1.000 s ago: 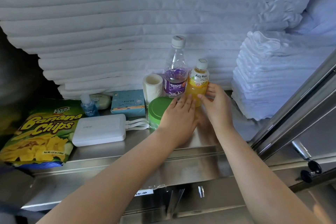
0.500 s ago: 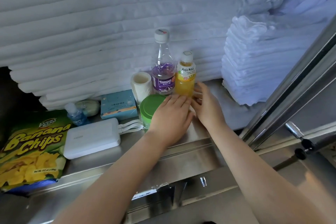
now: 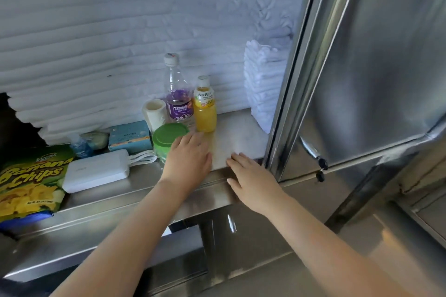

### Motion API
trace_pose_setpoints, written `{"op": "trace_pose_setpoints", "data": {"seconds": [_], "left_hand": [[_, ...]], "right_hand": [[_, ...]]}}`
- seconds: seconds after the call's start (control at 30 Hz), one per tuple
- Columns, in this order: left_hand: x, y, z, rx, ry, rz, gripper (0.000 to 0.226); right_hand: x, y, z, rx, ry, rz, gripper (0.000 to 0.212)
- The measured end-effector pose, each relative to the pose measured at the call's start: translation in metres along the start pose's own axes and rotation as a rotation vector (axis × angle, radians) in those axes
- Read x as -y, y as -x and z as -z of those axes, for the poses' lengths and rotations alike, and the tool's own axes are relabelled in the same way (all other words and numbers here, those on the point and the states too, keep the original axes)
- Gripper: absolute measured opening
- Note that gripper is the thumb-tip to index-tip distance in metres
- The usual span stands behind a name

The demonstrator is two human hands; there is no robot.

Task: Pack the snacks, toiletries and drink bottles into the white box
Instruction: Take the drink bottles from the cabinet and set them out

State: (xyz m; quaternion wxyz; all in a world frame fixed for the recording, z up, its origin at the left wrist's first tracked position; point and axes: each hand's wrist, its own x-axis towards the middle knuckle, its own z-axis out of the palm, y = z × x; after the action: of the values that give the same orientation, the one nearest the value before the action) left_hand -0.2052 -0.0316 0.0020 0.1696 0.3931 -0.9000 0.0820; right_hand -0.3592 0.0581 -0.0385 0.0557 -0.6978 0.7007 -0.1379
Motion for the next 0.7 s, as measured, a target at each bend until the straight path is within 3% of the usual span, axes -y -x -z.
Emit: {"op": "trace_pose_setpoints", "data": {"seconds": [0.1, 0.2, 0.7], "left_hand": [[-0.053, 0.019, 0.013, -0.034, 0.156, -0.031, 0.02], [-0.121, 0.03, 0.028, -0.063, 0.207, -0.171, 0.017], [-0.507, 0.0, 0.101, -0.136, 0.558, -0.744, 0.053]], "right_hand": [[-0.017, 0.062, 0.015, 0.025, -0.097, -0.046, 0.05], [-0.056, 0.127, 0.046, -0.038, -0.077, -0.136, 0.048], [-0.228, 0.465, 0.213, -0.724, 0.058, -0.804, 0.038]]}}
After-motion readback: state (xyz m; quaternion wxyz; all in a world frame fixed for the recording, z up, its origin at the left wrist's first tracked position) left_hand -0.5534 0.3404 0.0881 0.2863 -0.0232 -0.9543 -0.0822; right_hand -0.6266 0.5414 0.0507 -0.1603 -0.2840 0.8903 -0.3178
